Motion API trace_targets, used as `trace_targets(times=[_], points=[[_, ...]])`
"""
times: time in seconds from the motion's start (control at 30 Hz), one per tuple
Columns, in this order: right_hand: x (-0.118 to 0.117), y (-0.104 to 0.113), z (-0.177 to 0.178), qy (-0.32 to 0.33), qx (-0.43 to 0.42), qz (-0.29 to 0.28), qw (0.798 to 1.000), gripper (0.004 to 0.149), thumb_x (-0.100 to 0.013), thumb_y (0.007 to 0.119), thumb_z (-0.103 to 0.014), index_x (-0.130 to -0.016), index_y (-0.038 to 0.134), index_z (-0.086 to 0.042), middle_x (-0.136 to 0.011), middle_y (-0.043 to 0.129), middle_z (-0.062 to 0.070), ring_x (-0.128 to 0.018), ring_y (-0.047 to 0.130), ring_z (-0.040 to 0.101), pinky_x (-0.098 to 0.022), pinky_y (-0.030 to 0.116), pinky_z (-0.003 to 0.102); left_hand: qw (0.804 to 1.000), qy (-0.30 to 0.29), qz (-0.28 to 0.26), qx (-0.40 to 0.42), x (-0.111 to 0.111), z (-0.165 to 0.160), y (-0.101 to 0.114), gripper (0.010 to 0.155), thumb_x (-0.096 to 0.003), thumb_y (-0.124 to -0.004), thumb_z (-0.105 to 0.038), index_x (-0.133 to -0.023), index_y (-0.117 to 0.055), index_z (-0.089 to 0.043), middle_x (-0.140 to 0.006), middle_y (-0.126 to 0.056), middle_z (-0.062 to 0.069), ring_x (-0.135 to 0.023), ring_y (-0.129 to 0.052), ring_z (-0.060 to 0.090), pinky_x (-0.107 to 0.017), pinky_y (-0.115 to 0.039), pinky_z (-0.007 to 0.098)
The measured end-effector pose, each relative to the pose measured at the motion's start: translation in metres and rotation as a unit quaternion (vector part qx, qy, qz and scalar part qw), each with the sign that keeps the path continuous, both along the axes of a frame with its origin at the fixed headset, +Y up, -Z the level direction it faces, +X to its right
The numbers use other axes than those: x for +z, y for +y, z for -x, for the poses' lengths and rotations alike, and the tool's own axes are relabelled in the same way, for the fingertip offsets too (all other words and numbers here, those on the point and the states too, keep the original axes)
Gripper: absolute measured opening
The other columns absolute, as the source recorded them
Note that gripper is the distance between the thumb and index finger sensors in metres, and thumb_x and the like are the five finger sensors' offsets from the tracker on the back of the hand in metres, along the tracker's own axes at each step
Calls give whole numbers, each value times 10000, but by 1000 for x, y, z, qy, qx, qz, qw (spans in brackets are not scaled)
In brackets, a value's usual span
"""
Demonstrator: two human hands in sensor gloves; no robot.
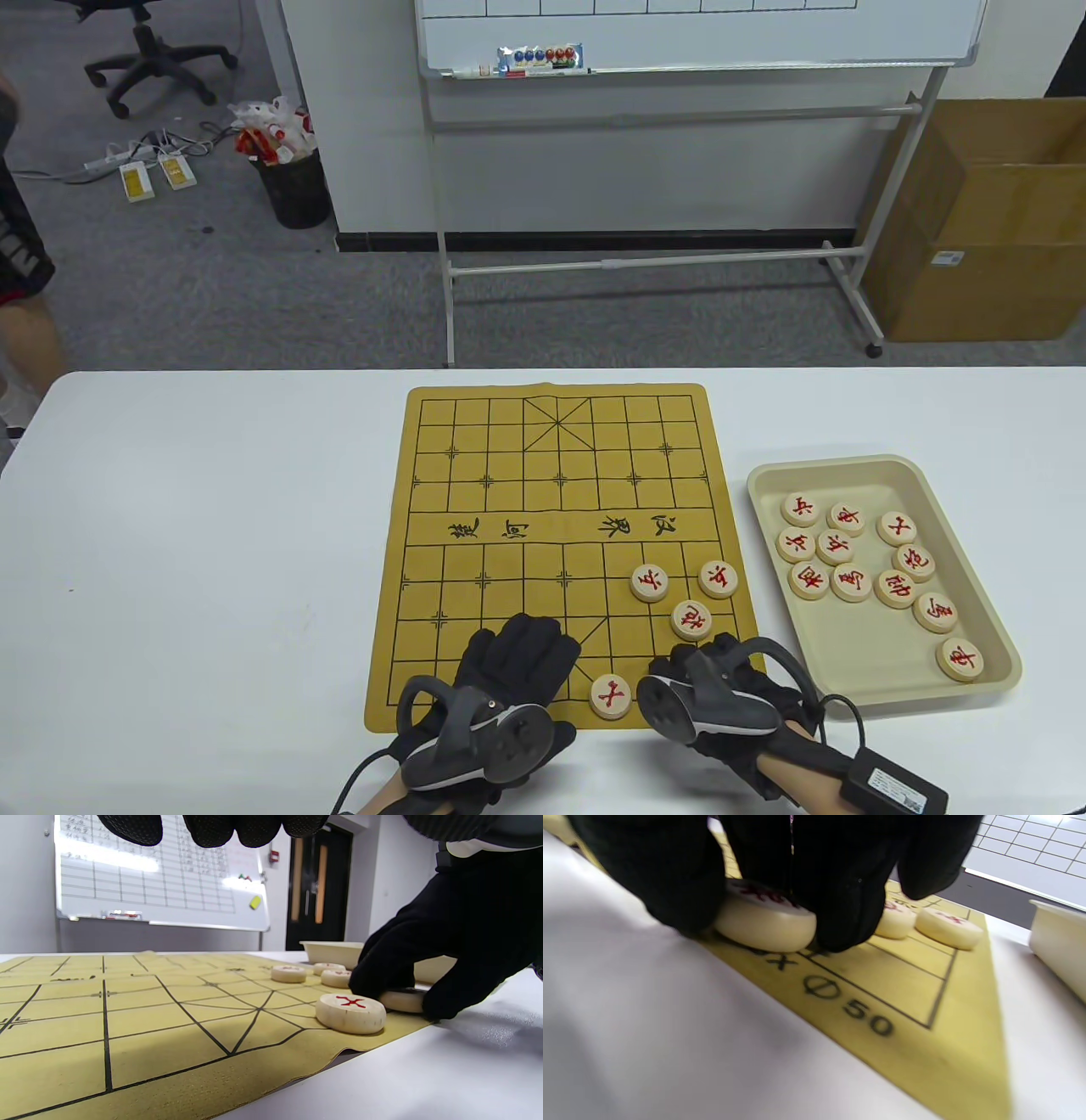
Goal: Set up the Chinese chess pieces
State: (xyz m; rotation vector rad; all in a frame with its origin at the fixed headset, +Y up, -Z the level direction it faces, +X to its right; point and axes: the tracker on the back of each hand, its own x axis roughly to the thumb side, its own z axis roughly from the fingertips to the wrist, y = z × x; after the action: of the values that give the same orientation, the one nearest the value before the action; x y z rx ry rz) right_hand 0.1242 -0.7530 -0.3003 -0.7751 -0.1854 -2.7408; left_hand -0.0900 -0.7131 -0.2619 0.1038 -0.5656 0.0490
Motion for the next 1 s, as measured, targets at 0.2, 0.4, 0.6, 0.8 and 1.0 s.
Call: trace_targets(times=[0.2,0.4,0.6,0.8,1.0], points=[[-1,-2,9,4,-3,-13,1000,731,-394,850,-498,-1026,696,-161,-970,828,125,-736,980,273,-709,680,568,1000,0,0,1,0,0,0,849,-383,-610,-617,-1103,-347,-253,-1191,-360,74,-1122,-420,348,-774,-486,636],[-5,35,-12,-28,-55,-36,997,758,-394,827,-520,-1051,656,-181,-1018,785,111,-805,947,288,-721,654,578,1000,-1,0,1,0,0,0,847,-383,-610,-617,-1102,-348,-254,-1191,-359,72,-1122,-421,347,-775,-486,635],[-27,97,-77,-137,-85,-85,983,741,-410,834,-488,-1060,653,-180,-1058,748,130,-872,901,336,-736,616,603,1000,-1,0,1,0,0,0,849,-383,-610,-618,-1103,-346,-253,-1191,-359,73,-1123,-419,348,-775,-484,636],[-57,100,-175,-277,14,-63,959,709,-423,843,-462,-1053,657,-195,-1076,744,102,-925,870,335,-748,597,610,1000,-1,-1,0,1,0,0,848,-384,-610,-617,-1103,-347,-254,-1191,-360,72,-1123,-420,347,-775,-485,635],[-66,52,-244,-357,90,41,929,673,-428,858,-427,-1038,674,-212,-1069,763,72,-940,862,314,-759,578,612,1000,-2,0,-2,1,0,0,849,-383,-610,-618,-1103,-348,-254,-1191,-360,72,-1122,-421,347,-775,-485,636]])
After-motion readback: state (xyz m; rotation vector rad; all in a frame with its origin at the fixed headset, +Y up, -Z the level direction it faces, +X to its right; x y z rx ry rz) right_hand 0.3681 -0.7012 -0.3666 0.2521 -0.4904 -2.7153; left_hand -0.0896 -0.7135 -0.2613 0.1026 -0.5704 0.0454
